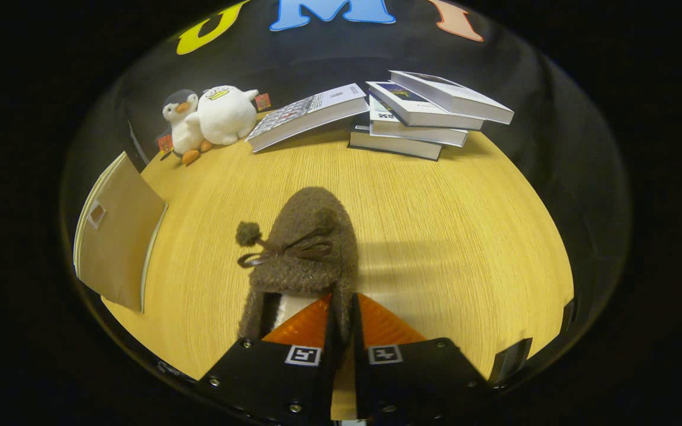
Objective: Open the storage box then place both shoes into the box .Put the left shoe in first, then the right shoe, with the right side of both shoes facing outward in a uniform manner.
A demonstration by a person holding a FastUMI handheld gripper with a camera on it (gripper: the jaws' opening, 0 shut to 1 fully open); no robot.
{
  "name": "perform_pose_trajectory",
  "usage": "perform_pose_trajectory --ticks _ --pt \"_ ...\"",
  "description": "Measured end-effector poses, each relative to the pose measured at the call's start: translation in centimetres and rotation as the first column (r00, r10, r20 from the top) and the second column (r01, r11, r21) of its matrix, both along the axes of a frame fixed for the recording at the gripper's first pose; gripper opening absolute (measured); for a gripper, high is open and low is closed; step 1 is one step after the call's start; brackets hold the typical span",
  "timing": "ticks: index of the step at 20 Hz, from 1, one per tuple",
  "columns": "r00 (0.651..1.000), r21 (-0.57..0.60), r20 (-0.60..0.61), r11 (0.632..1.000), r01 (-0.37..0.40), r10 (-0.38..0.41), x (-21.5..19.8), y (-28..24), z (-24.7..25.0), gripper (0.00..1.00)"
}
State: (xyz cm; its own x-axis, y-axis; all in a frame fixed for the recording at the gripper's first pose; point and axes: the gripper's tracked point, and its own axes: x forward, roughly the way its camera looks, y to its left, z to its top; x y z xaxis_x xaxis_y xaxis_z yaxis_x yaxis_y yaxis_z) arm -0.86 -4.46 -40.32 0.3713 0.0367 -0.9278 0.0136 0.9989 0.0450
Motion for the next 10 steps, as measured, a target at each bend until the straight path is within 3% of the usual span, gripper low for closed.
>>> perform_pose_trajectory --ticks 2,3,10 --pt "0.999 -0.013 0.0 0.999 0.036 -0.036 0.3 -0.7 -0.2 0.16" --pt "0.998 -0.007 -0.013 0.998 0.055 -0.055 0.5 -0.6 -0.2 0.01" --pt "0.986 0.094 -0.046 0.982 0.166 -0.162 0.7 1.3 2.3 0.01"
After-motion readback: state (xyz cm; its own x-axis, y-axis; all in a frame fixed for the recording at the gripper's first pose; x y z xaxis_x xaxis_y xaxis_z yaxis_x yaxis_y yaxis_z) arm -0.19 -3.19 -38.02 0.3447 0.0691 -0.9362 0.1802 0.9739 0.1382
